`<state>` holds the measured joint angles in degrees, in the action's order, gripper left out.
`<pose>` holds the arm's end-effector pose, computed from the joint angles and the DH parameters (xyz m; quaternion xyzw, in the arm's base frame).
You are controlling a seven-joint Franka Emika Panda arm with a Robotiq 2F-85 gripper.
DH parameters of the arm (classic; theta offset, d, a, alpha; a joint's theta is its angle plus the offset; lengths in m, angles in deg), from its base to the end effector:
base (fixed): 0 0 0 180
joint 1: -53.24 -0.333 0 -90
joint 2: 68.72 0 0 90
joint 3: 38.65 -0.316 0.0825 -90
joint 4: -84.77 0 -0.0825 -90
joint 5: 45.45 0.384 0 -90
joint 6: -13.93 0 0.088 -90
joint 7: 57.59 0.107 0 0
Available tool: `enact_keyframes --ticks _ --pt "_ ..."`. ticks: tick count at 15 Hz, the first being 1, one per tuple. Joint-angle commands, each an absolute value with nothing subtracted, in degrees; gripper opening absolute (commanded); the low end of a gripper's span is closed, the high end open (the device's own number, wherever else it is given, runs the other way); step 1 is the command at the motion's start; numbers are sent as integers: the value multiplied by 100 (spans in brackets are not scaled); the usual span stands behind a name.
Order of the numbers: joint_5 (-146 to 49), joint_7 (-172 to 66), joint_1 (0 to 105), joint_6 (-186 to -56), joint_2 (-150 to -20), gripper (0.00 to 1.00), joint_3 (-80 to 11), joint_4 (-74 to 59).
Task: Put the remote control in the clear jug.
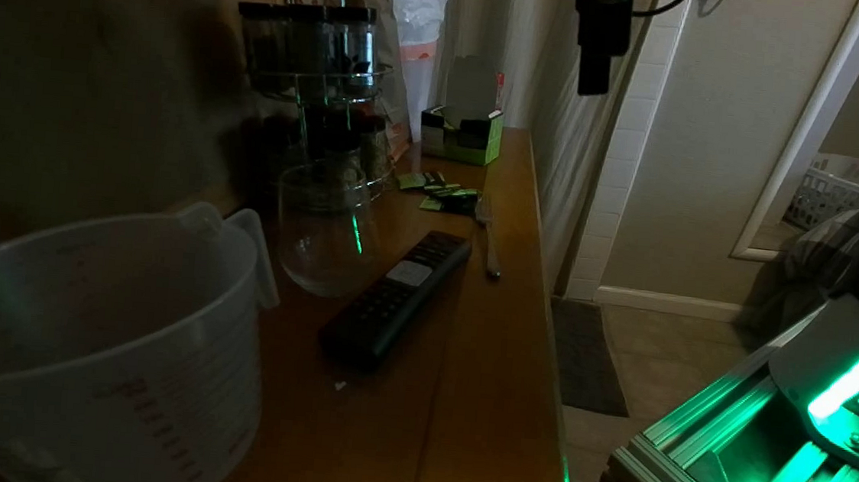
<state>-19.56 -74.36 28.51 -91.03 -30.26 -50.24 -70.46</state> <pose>0.2380 0.2139 0.4087 -0.9233 -0.3401 0.1207 0.1314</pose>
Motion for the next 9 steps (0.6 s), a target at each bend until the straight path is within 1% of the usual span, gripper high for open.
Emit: enact_keyframes --ticks 1,6,7,9 --pt "-1504 -8197 2323 -9700 -3378 100 -5152 -6996" --pt "-1701 -9601 1899 -9969 -3903 100 -4955 -6865" --pt "-1693 -9057 2005 -9892 -3583 100 -5096 -7017" --pt "-1681 -9413 1996 -9910 -3741 100 -5057 -6979"
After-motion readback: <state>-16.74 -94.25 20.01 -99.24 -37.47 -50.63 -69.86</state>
